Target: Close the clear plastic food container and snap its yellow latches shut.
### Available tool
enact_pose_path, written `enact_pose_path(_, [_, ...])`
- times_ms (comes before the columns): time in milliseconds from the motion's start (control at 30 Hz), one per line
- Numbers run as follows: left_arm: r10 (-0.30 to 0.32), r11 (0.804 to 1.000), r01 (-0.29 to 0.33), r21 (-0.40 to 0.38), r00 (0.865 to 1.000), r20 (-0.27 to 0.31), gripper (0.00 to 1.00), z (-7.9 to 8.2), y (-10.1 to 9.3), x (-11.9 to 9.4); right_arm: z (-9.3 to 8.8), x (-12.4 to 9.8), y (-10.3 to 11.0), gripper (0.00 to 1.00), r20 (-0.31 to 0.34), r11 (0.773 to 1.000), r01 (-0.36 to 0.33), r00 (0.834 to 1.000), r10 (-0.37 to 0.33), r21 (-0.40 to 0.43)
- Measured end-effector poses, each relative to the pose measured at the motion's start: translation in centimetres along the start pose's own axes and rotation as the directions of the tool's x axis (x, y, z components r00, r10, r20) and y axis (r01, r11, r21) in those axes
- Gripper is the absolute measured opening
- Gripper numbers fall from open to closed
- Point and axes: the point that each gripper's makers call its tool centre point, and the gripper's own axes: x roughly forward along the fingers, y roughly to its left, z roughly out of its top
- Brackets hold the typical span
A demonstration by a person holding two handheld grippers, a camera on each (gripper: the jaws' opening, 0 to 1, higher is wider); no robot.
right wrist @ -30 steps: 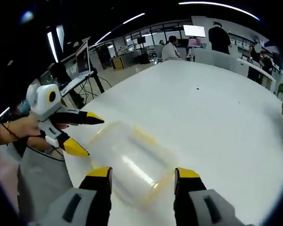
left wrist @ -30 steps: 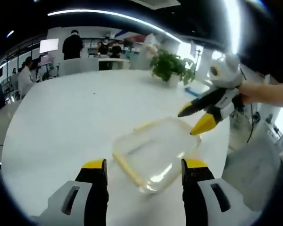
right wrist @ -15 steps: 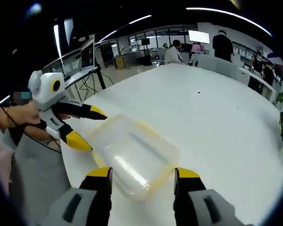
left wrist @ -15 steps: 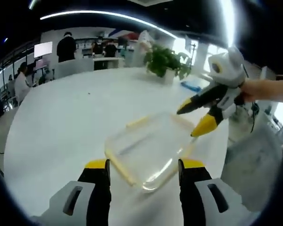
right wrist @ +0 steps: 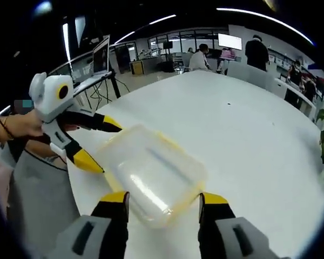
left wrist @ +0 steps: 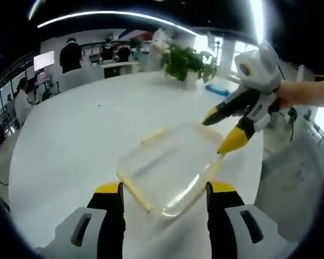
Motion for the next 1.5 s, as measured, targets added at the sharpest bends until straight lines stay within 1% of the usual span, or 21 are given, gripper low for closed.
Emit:
enact_pose_path(233, [0.002,1.000,-0.002,-0.015,1.000,-0.001,0.59,0.3,0.6,0.3,0.6,0.5,-0.6,0.50,-0.011,1.000,-0.006,1.000,0.006,-0.008])
enact_pose_path(400, [0.002,1.000,-0.002,-0.023,1.000,-0.001,0.59,0.6,1.5,0.8,1.2,0.9,-1.1,0.50,0.001,1.000,-0.010,1.000,0.010,-0.011])
enact_pose_path(700, [0.009,0.999,-0.009,-0.034,1.000,0.000,0.59,1.8,3.3,1.9,2.7,2.1,-2.9,0.50,0.006,1.000,-0.007,1.000,0.007,-0.014])
enact_pose_path(967, [0.014,0.999,-0.014,-0.036,1.000,0.003,0.58,3.3,5.6,3.4,4.6,3.6,-5.3,0.50,0.010,1.000,-0.011,1.000,0.011,-0.017])
enact_pose_path(1133, [0.017,0.999,-0.017,-0.038,1.000,0.010,0.58,4.4,7.2,4.8,5.8,4.5,-6.9,0.49,0.018,1.000,-0.014,1.000,0.015,-0.019])
enact_pose_path(1300, [0.022,0.999,-0.022,-0.042,1.000,0.021,0.58,5.5,8.7,6.0,7.1,5.4,-8.5,0.49,0.009,0.999,-0.020,1.000,0.020,-0.025])
enact_pose_path(1500, [0.023,0.999,-0.021,-0.039,0.999,0.028,0.58,6.2,9.6,6.7,7.8,5.9,-9.7,0.49,0.007,0.999,-0.022,1.000,0.023,-0.025])
